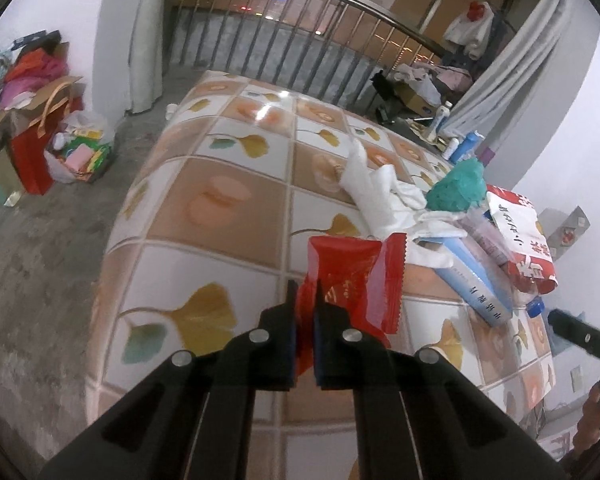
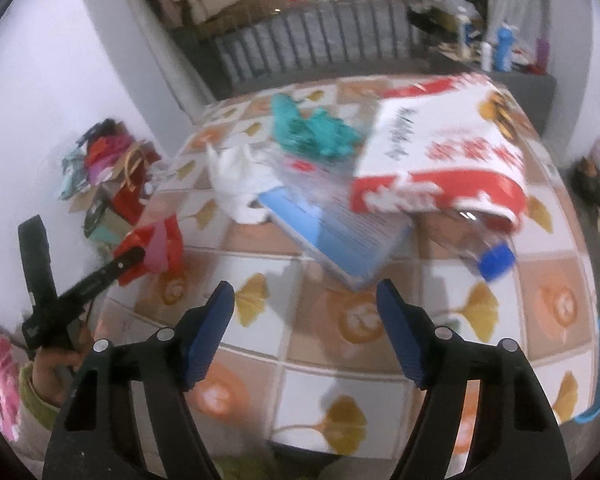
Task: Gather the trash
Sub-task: 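Grasp the white tissue with the right tool while the left holds the red wrapper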
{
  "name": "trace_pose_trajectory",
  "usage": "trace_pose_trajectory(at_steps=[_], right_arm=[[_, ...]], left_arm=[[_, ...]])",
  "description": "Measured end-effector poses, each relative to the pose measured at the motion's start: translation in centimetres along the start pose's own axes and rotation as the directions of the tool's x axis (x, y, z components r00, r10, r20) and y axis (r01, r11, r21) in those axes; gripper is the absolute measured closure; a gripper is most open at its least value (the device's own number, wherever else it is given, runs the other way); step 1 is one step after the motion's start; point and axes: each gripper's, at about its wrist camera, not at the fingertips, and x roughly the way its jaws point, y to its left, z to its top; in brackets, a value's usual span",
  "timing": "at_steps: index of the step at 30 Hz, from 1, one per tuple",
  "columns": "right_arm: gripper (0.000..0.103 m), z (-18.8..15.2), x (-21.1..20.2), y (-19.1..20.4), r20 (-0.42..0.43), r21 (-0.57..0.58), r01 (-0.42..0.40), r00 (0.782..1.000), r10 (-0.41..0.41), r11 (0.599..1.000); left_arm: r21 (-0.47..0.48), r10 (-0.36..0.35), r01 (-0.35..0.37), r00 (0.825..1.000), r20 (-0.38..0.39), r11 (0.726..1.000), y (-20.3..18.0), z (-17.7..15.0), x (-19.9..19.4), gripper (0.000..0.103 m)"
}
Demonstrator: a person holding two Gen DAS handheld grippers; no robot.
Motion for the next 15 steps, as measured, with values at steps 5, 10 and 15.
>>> trace_pose_trajectory(at_steps=[5, 10, 15], right_arm=[[0.040, 1.2, 0.8, 2.2, 0.016, -0.056, -0.025, 1.000, 0.026, 0.998], [0.045, 2.5, 1.0, 3.1, 0.043, -0.075, -0.022, 0.999, 0.025, 0.997], [0.048, 3.6, 1.2, 3.5, 0.067, -0.095, -0.002, 0.998, 0.009, 0.995]], left_arm=[[-0.009, 0.006, -0.006, 1.000, 0.010, 1.000, 0.8, -0.1, -0.8, 0.097], [-0.017, -0.001, 0.001, 1.000, 0.020, 1.000, 1.2, -0.1, -1.0, 0.097], [-0.020, -0.012, 0.012, 1.000, 0.014, 1.000, 1.3, -0.1, -0.7, 0.097]])
